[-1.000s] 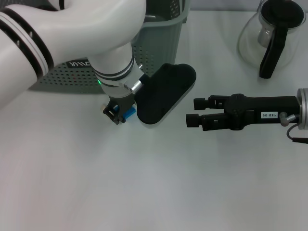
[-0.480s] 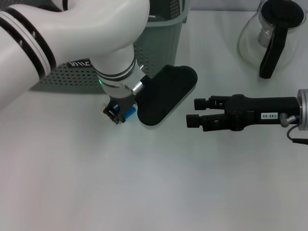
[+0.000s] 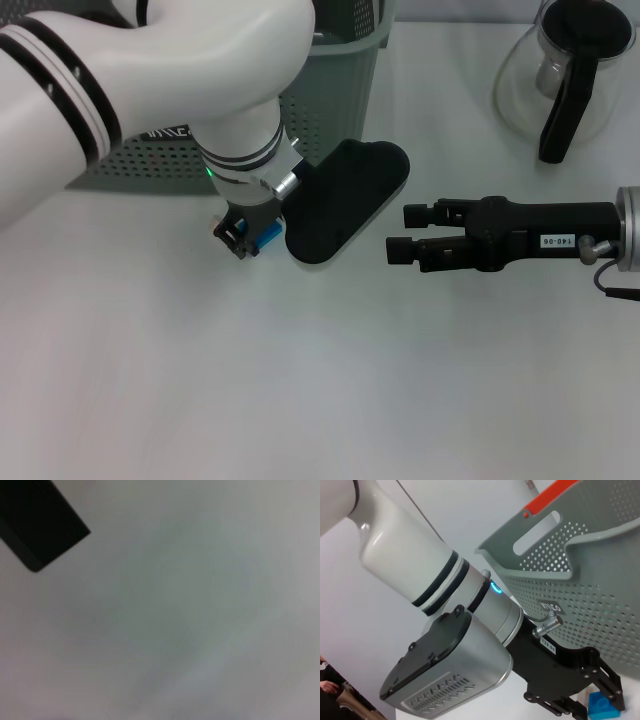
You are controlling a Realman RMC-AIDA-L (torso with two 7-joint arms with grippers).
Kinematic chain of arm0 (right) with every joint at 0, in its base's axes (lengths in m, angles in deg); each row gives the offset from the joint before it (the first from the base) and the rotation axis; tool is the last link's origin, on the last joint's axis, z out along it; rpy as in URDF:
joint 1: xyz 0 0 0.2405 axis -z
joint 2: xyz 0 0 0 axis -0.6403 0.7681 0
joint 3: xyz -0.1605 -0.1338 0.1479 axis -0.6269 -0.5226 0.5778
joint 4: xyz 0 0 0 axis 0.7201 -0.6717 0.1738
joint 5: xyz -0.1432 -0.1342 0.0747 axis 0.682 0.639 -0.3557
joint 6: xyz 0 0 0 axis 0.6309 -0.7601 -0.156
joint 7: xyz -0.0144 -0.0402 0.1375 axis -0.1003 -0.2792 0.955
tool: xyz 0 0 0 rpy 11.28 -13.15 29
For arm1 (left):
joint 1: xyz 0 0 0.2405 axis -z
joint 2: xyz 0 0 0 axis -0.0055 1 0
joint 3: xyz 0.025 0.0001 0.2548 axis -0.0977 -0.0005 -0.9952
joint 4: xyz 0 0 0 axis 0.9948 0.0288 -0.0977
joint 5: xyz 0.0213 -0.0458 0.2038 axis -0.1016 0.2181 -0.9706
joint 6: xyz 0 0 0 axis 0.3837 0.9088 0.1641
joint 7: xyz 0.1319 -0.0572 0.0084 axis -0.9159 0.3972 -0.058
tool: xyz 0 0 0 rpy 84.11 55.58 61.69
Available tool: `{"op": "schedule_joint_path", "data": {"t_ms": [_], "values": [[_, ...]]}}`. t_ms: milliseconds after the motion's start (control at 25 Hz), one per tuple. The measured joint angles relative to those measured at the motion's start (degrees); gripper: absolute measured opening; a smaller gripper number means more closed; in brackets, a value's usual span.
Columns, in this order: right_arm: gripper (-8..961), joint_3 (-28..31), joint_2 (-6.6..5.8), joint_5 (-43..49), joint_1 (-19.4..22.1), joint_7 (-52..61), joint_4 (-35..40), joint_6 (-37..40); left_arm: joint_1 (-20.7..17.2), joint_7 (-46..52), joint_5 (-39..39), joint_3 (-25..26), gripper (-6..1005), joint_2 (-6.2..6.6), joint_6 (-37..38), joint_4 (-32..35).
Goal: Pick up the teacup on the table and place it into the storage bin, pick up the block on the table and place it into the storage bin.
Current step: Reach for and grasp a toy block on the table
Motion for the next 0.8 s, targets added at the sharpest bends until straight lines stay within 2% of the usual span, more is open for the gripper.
{"op": "schedule_joint_path", "data": {"t_ms": [800], "values": [[941,0.0,0.24,0.0,0.2,-0.7,-0.1,0.0,0.6,1.0,0.0,0.0,409,0.0,-0.3,-1.2]]}}
